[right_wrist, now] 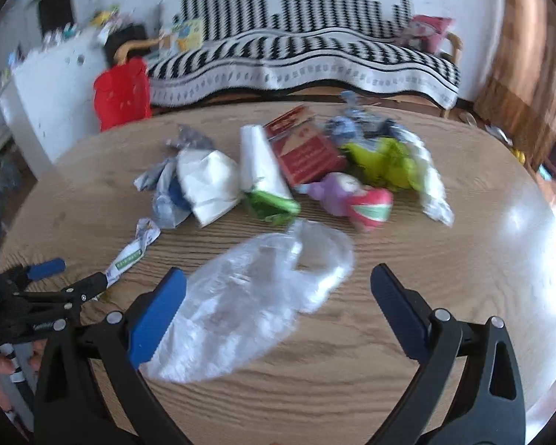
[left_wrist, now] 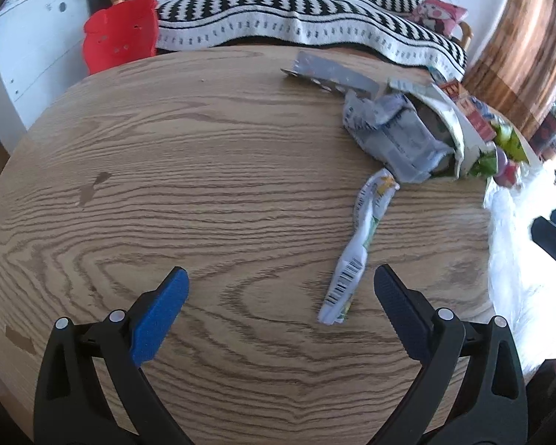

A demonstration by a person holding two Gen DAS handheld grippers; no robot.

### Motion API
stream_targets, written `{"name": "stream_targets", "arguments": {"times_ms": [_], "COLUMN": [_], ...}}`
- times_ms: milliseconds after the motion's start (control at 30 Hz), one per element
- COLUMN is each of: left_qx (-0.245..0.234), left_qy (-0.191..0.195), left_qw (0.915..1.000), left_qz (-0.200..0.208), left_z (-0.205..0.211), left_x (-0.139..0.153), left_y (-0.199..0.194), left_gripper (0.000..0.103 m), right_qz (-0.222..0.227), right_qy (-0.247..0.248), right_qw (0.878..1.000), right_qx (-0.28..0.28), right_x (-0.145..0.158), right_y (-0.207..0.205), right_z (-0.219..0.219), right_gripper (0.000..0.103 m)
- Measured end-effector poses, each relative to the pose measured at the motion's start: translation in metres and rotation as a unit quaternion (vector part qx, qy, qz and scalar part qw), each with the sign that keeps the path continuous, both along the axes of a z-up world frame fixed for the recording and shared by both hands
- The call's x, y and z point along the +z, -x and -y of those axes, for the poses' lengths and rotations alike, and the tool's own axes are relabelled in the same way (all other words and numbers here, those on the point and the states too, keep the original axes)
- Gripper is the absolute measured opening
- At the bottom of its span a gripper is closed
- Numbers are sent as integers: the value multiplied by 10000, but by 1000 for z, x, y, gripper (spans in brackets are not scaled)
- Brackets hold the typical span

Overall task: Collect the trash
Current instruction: 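Grasp the white-green wrapper strip with the left gripper while the right gripper grasps the clear plastic bag, then carry both items to the black bin and open both grippers over it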

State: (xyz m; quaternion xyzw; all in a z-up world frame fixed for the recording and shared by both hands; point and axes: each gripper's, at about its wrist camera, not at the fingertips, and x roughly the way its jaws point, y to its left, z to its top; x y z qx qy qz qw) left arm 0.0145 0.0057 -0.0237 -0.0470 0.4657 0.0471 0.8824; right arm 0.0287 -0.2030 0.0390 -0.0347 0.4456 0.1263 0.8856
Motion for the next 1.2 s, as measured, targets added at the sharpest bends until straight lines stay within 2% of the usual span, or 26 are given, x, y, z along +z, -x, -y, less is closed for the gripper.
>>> {"name": "stream_targets", "arguments": {"times_ms": [33,100,133,200,267,467,667,733,800,867,900,933,967,1000,1067,1200], "left_qx": [-43,-146,-166,-225,-303,-572,-563,-651,-830,-950,-977,-957,-860,-834,-814,-849], "left_qy": [46,-56,-79,-306,-421,-457,-389,-366,-317,-311,-382,-424,-408,-233,-1,50], "left_qw": [10000,9999,9998,9991,9983,9972,9977,9972,9960,9950,9943,9943,9953,9962,9966,9962], "left_qz": [28,-32,-33,-167,-265,-170,18,7,-34,86,198,187,149,122,147,193], "left_z": [2,8,10,13,15,22,30,34,37,42,46,47,47,46,46,53], "left_x": [-2,-6,-7,-11,-12,-12,-13,-13,-12,-8,-4,-3,-2,-1,1,5], "left_y": [-1,-5,-6,-9,-12,-21,-21,-20,-19,-17,-16,-16,-16,-17,-16,-14], "left_gripper": [97,97,97,97,97,97,97,97,97,75,37,9,9,9,9,9], "right_qz": [61,-16,52,-93,-202,-594,-660,-576,-498,-424,-548,-660,-753,-775,-657,-445], "right_qy": [-31,207,101,394,339,243,98,221,186,95,-141,-310,-490,-585,-543,-487], "right_qw": [10000,9996,9996,9988,9990,9979,9976,9974,9973,9978,9970,9959,9946,9939,9948,9959], "right_qx": [66,211,242,292,222,61,192,376,501,498,529,530,521,520,560,612], "right_x": [-2,-14,-19,-33,-40,-55,-54,-55,-52,-48,-47,-45,-44,-42,-37,-32], "right_y": [-4,-11,-13,-18,-21,-27,-18,-14,-11,-8,-10,-12,-12,-12,-8,-5], "right_z": [-6,-20,-23,-25,-18,16,44,48,53,56,62,64,67,68,65,59], "right_gripper": [96,96,96,96,96,96,96,92,75,19,15,13,11,11,11,11]}}
